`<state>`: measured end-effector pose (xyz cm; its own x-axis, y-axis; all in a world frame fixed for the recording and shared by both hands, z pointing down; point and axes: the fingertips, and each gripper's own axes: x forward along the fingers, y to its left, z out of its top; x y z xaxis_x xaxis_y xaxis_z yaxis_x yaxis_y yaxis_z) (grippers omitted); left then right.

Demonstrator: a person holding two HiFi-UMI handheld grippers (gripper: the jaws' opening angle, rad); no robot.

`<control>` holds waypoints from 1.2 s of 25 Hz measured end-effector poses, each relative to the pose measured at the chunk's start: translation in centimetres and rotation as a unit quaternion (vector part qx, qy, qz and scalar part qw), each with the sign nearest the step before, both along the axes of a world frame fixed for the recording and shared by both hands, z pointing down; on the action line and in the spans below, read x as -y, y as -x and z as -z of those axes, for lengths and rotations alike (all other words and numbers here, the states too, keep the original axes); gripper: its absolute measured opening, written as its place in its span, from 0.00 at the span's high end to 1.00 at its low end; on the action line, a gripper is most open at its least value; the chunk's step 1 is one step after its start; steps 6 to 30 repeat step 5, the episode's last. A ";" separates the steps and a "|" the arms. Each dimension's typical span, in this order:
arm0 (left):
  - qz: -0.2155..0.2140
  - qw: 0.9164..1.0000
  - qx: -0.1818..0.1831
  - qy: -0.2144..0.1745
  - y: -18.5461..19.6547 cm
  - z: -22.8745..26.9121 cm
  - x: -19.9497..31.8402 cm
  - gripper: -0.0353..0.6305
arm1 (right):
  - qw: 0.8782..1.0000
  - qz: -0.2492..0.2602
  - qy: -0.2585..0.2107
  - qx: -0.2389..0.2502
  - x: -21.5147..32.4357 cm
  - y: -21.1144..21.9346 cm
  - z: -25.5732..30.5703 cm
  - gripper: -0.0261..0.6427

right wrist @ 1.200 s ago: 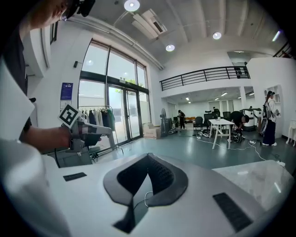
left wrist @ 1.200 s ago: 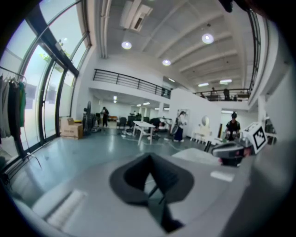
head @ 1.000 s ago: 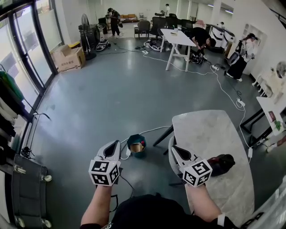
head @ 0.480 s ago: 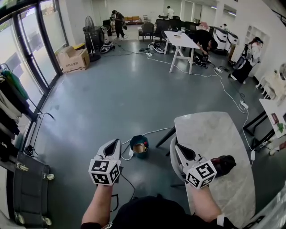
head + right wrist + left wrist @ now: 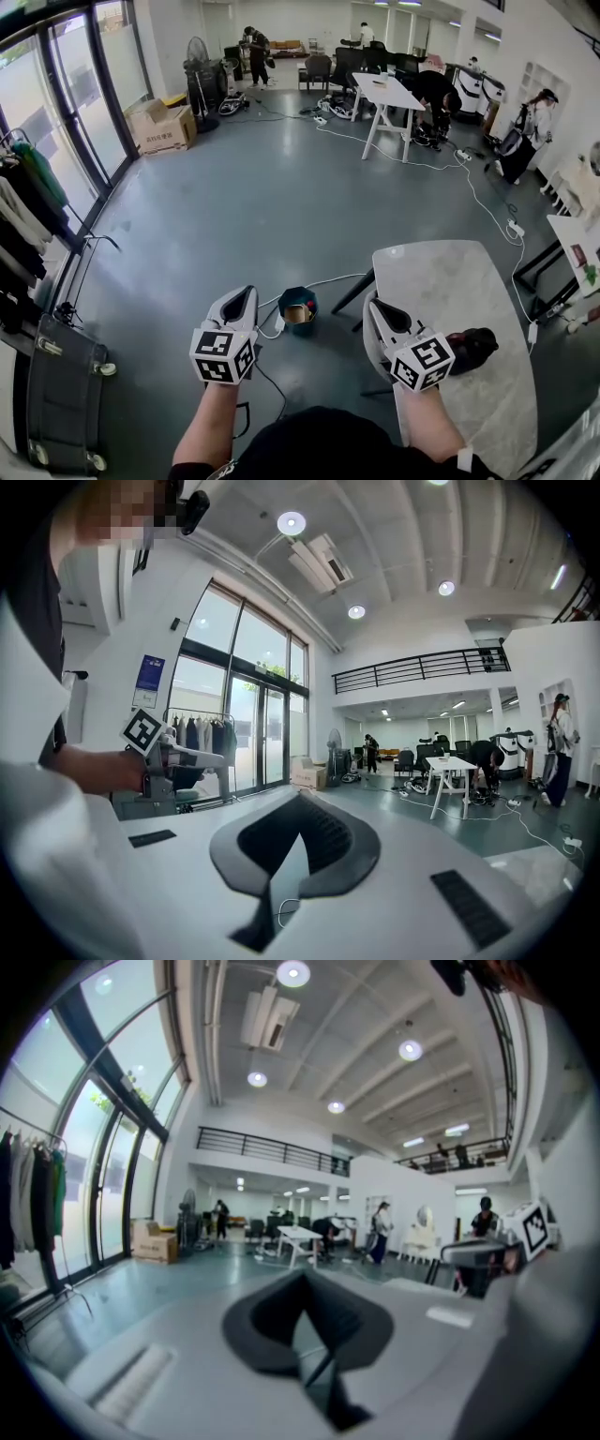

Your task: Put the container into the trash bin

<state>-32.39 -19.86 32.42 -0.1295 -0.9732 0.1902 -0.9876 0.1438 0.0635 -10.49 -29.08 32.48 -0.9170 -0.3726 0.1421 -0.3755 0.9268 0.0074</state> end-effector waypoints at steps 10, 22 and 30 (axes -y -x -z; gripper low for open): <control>0.005 1.000 -0.011 0.001 0.8 -0.8 -0.8 0.93 | 1.000 0.005 -0.002 0.004 -0.4 0.7 0.2 0.97; 0.005 1.000 -0.011 0.001 0.8 -0.8 -0.8 0.93 | 1.000 0.005 -0.002 0.004 -0.4 0.7 0.2 0.97; 0.005 1.000 -0.011 0.001 0.8 -0.8 -0.8 0.93 | 1.000 0.005 -0.002 0.004 -0.4 0.7 0.2 0.97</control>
